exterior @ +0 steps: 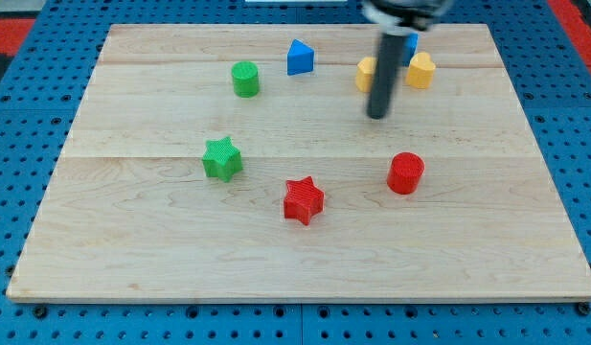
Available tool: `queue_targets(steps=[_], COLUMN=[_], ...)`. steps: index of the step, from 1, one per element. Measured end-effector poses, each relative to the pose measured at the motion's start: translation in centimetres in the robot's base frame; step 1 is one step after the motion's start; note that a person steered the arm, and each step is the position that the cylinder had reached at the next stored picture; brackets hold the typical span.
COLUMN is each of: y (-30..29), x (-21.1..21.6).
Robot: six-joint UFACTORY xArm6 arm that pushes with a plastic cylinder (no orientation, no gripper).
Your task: Move the green circle and blue triangle towards the right side
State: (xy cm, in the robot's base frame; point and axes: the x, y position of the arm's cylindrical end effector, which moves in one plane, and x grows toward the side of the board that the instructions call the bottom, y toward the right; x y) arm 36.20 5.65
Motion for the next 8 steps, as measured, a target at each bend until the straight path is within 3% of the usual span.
queue_targets(steps=[2,3,6,7,8], y=[-19.6,-23.2,-7.3,-7.8,-14.9], x=[-1.7,-2.3,-3.8,-3.8,-5.1])
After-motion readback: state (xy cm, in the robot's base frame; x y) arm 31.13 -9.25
